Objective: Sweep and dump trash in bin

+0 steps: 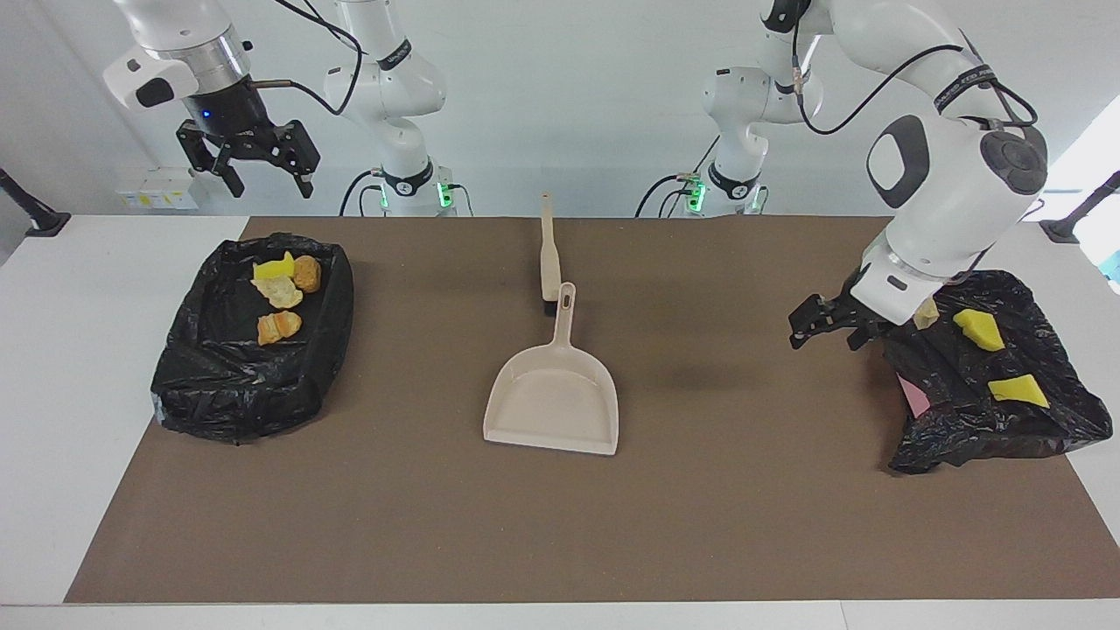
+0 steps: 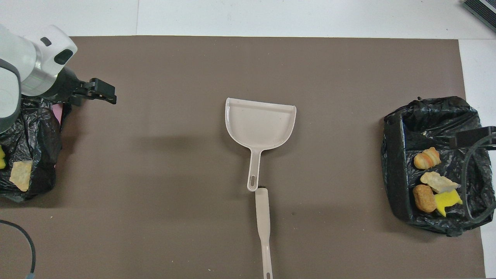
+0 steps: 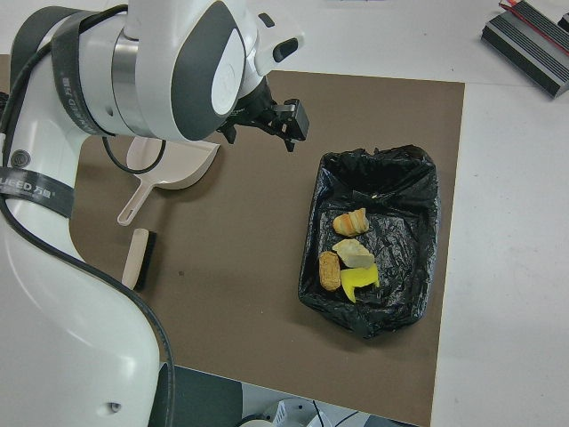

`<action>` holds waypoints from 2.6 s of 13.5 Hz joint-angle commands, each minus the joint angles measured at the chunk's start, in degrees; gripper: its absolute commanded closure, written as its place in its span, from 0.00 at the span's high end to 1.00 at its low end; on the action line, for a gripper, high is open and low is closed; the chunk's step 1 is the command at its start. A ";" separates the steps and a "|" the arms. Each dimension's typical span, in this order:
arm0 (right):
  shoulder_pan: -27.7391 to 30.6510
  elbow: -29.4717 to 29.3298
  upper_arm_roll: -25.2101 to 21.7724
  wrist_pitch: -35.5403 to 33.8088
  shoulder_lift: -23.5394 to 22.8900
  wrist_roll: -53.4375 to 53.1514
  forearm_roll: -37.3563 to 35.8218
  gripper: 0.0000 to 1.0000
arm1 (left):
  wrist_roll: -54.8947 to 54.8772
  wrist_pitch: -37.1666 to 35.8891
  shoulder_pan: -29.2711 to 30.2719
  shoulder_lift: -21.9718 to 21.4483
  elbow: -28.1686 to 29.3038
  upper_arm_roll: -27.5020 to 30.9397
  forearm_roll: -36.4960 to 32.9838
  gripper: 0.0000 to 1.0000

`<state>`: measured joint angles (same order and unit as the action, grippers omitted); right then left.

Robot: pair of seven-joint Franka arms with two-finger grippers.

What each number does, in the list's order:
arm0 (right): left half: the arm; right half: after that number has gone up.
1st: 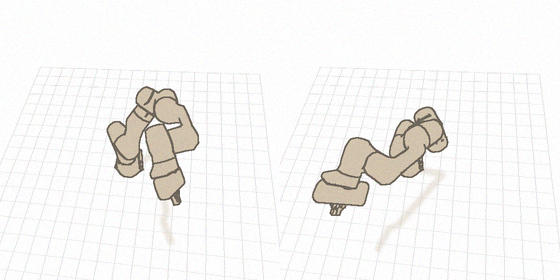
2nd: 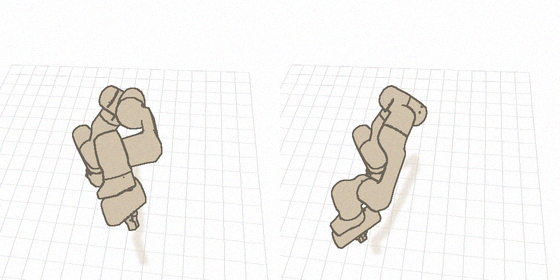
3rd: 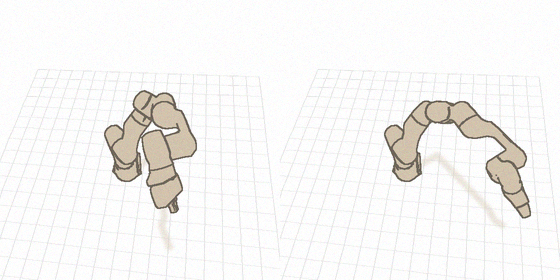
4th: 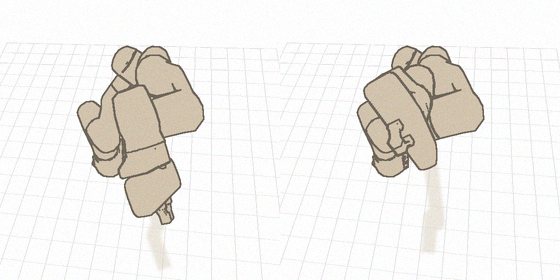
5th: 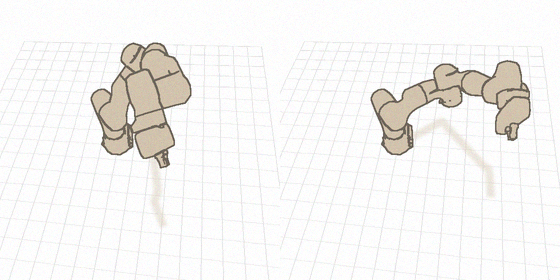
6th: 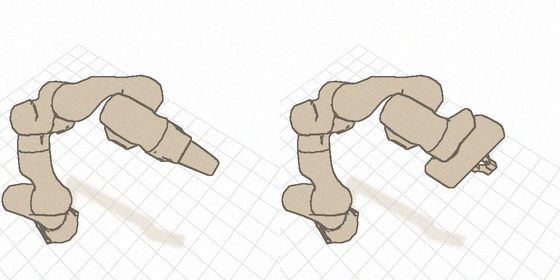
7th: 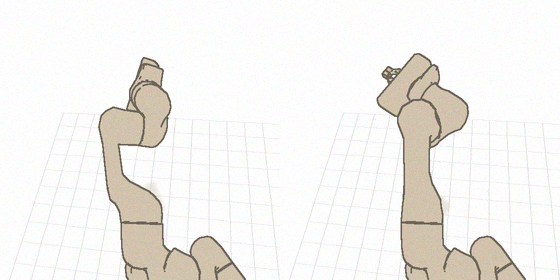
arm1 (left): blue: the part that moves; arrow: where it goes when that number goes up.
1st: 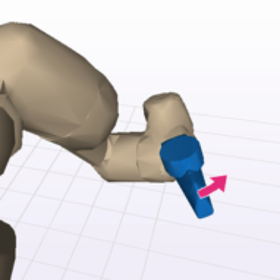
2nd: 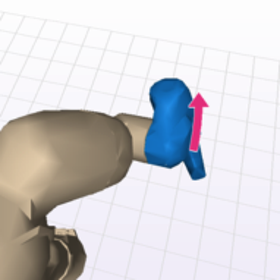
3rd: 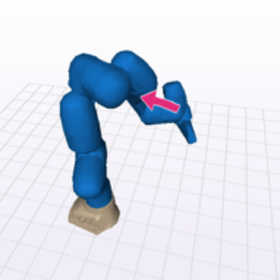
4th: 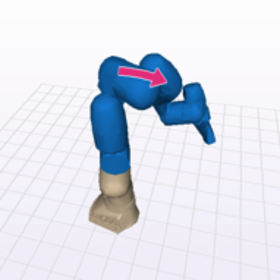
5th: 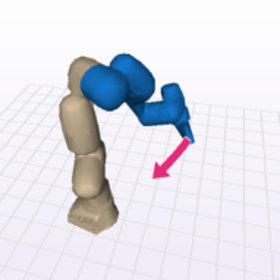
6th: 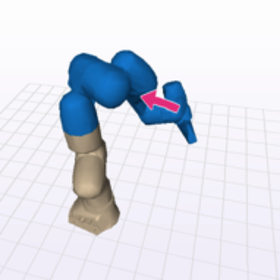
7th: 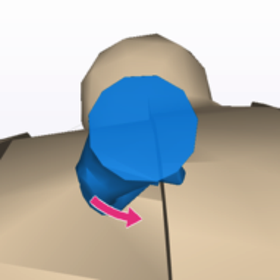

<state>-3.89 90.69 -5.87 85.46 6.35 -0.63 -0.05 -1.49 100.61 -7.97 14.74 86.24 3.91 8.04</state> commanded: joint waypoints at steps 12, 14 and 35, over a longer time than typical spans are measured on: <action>0.11 0.72 0.15 0.50 0.77 0.72 -0.57 1.00 | -6.60 -8.59 6.03 -9.56 4.81 0.22 -7.25 1.00; 0.11 0.72 0.15 0.50 0.77 0.72 -0.57 1.00 | -6.96 -8.77 7.00 -9.99 4.73 0.22 -7.25 1.00; 0.11 0.72 0.15 0.50 0.77 0.72 -0.57 1.00 | -6.07 -15.96 2.79 -17.73 4.39 -0.66 -9.45 1.00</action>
<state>-3.90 90.69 -5.87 85.46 6.35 -0.63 -0.05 -7.72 86.48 -4.31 -1.44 90.92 3.07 -1.09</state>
